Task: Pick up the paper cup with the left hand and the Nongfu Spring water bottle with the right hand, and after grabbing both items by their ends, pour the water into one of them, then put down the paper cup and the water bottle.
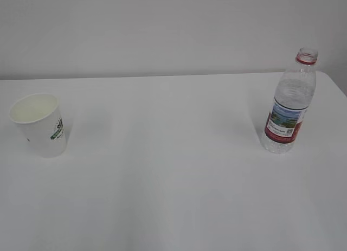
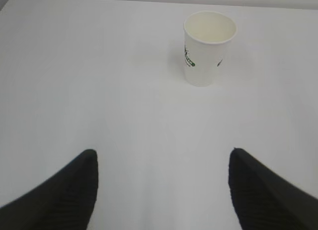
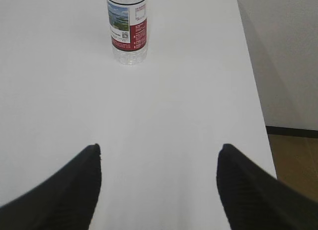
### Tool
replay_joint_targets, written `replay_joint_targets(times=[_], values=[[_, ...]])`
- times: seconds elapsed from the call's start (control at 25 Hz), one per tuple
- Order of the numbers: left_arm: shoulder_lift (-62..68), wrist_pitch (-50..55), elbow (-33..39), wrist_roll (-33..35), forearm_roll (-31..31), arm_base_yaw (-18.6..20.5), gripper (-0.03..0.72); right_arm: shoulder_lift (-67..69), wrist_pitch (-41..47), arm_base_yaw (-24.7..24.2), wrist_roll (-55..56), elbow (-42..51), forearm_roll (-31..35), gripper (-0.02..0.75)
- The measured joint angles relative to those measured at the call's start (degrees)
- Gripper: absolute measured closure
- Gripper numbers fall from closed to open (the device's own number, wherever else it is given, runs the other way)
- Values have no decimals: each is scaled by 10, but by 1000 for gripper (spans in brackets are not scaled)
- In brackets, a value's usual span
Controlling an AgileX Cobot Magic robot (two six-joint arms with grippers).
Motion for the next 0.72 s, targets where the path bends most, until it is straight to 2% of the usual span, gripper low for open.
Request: replay_joint_targets(times=[0.72], values=[[0,0,0,0,0,0,101,0,0,0,0,0,0,187]])
